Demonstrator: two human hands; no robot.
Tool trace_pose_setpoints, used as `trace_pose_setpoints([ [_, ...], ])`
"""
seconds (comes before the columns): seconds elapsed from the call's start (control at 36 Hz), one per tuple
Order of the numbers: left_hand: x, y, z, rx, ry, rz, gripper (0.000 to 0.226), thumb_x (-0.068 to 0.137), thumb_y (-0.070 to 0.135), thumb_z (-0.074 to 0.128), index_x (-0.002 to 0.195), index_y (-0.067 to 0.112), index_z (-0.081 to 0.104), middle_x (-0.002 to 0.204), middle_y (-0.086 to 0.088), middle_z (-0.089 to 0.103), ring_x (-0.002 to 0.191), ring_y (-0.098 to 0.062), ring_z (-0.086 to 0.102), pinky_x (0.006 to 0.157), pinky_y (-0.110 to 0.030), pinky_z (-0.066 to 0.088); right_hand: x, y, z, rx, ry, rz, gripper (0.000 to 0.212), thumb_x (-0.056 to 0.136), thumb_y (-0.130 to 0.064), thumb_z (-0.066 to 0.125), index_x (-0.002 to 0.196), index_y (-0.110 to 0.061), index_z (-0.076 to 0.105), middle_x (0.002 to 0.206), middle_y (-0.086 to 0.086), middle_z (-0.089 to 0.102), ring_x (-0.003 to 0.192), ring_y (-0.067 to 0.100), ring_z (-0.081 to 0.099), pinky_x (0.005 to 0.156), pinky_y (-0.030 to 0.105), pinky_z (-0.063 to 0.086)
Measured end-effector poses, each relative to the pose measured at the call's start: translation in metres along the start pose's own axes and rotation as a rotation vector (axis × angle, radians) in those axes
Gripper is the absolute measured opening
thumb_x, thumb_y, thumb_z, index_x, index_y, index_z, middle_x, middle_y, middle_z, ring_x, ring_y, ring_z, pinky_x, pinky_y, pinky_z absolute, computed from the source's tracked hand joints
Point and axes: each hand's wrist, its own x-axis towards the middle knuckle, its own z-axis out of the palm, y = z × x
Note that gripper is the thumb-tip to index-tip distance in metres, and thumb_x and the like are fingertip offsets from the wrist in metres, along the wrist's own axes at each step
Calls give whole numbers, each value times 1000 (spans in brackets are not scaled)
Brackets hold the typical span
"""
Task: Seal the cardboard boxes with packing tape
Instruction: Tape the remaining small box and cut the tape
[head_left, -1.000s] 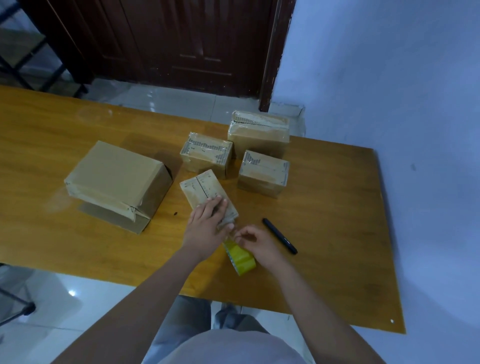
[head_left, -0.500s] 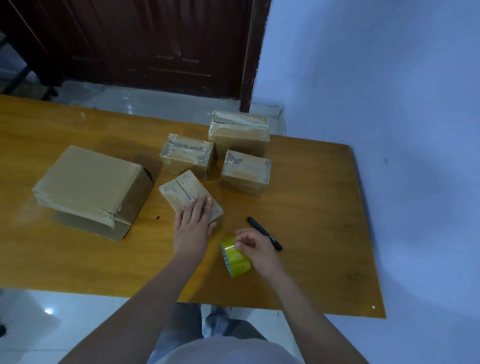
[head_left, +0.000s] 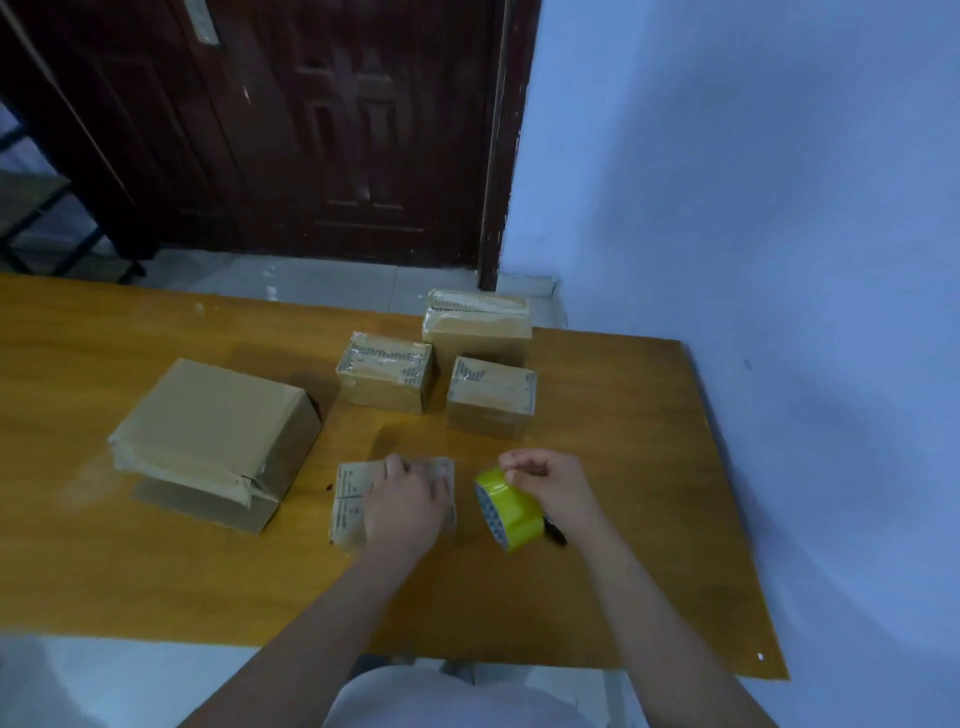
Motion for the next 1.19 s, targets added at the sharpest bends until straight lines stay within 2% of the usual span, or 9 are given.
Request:
trace_pose_setpoints([
  [0.08,1,8,-19,-382,157,142,96,82,78,5,118,10,63,110,-8,52,103,-23,42,89,-35,34,3,-22,-4,-19,-52,-3,17,82,4,66,80,-13,71,89,-8,70,82,-2,65,75,11,48],
  [0.17,4,25,-44,-695,-29,309,81,79,81,30,114,18,65,103,7,53,102,-9,42,82,-25,34,5,-43,-4,-30,-68,-25,20,82,-1,69,78,-20,71,85,-13,71,80,-4,65,74,11,48],
  [0.28,15,33,-59,-745,9,358,21,90,32,63,80,13,63,76,6,53,76,-10,48,64,-26,34,3,-64,0,-34,-50,-68,13,81,-4,71,82,-17,70,89,-9,70,81,-4,65,74,11,49],
  [0.5,32,22,-81,-665,146,354,29,93,22,60,66,22,48,59,11,48,56,-6,45,50,-15,28,-8,-84,26,3,110,-113,18,94,-23,55,105,-17,69,104,-10,67,96,1,61,82,14,48],
  [0.58,39,18,-92,-665,117,273,33,95,27,57,64,28,45,62,10,51,60,-5,52,53,-13,38,-16,-85,38,34,115,-71,39,95,-37,50,128,-18,58,123,-4,60,109,7,59,90,24,50],
  [0.69,50,4,-98,-783,-23,160,30,94,34,57,67,21,52,72,-3,63,71,-22,65,68,-45,57,-30,-88,49,164,139,-48,38,92,-41,49,117,-16,61,110,4,67,93,6,65,73,16,50],
  [0.83,62,-5,-100,-865,-216,97,30,98,24,53,72,9,56,73,-5,63,60,-24,65,52,-33,55,-43,-81,62,267,87,-41,27,87,-40,61,105,-21,71,106,7,69,102,24,63,91,42,48],
  [1.0,74,-10,-89,-810,-308,195,36,91,20,62,57,12,54,65,-15,63,63,-34,66,59,-50,58,-59,-72,83,212,180,-32,28,82,-36,61,96,-14,70,91,4,66,86,17,60,77,33,47],
  [1.19,74,-13,-74,-827,-349,246,36,89,21,65,54,14,57,65,-6,68,66,-23,68,69,-46,58,-72,-78,90,67,269,45,26,86,-29,65,79,-4,62,68,6,53,63,12,51,57,21,40],
])
